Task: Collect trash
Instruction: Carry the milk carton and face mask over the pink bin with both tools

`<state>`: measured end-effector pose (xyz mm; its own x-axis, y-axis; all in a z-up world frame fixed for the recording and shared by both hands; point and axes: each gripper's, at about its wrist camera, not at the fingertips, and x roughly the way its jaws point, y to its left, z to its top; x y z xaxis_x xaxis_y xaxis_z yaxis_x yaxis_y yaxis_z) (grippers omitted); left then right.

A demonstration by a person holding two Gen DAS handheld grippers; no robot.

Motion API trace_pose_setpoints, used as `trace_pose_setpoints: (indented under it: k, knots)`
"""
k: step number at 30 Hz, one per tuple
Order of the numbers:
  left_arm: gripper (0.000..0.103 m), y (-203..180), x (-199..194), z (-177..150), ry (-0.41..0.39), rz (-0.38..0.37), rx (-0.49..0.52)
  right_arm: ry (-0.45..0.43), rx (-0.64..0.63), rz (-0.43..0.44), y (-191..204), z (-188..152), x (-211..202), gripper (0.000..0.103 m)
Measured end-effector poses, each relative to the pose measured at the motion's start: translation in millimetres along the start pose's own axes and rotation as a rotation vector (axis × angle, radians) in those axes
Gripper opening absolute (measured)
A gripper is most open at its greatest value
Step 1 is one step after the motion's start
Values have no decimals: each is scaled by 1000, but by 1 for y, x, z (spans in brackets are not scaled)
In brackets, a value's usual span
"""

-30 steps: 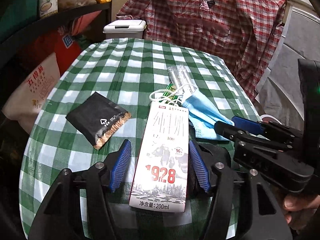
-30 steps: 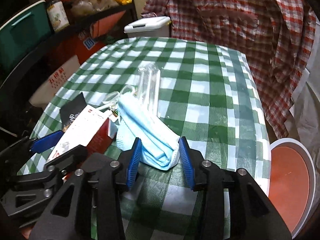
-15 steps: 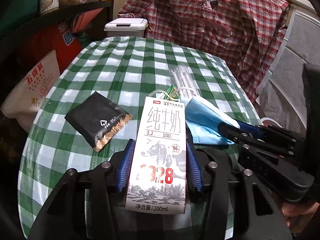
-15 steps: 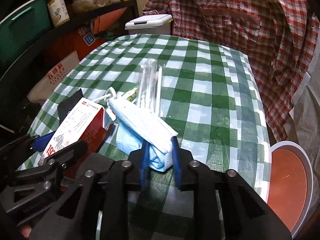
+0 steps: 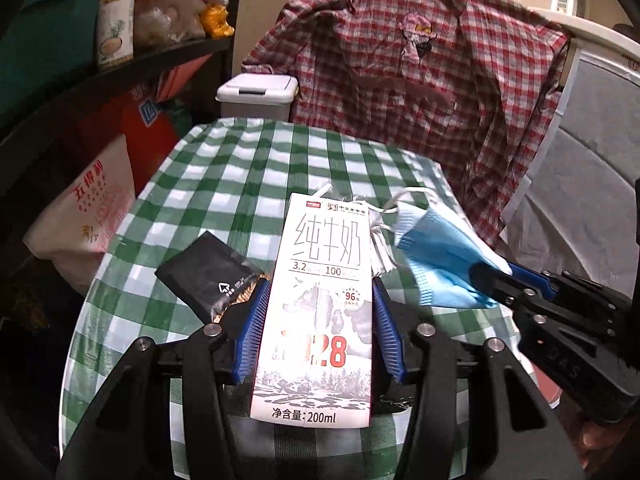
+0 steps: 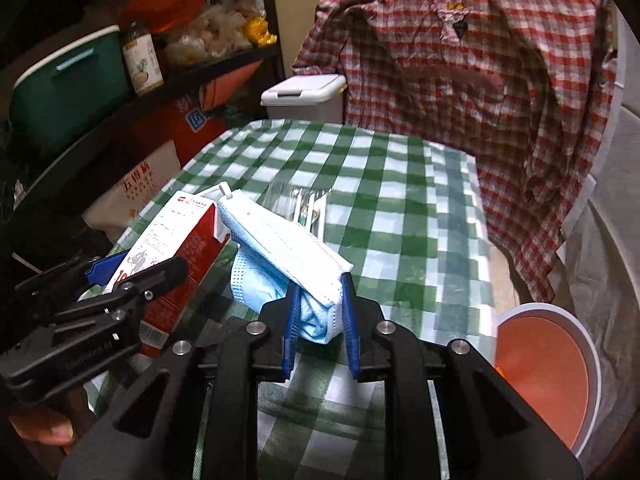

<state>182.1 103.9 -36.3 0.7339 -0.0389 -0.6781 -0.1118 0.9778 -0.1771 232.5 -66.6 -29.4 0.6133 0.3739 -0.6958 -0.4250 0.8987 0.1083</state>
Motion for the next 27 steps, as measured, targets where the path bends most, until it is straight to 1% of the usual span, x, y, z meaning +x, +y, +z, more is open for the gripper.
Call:
trace_pose_setpoints:
  k: [14,21,27]
  knots:
    - [49,-17,-34,9,-77,-29,13,-123,37,-40,-20,4,-68,20]
    - [50,-35,-44,10,-98,-44,42,-156,72,-80,-39,1,-91,20]
    - [49,-53,-53,12,-113,-76,59,-180,100,-122,-53,-1,-106,20]
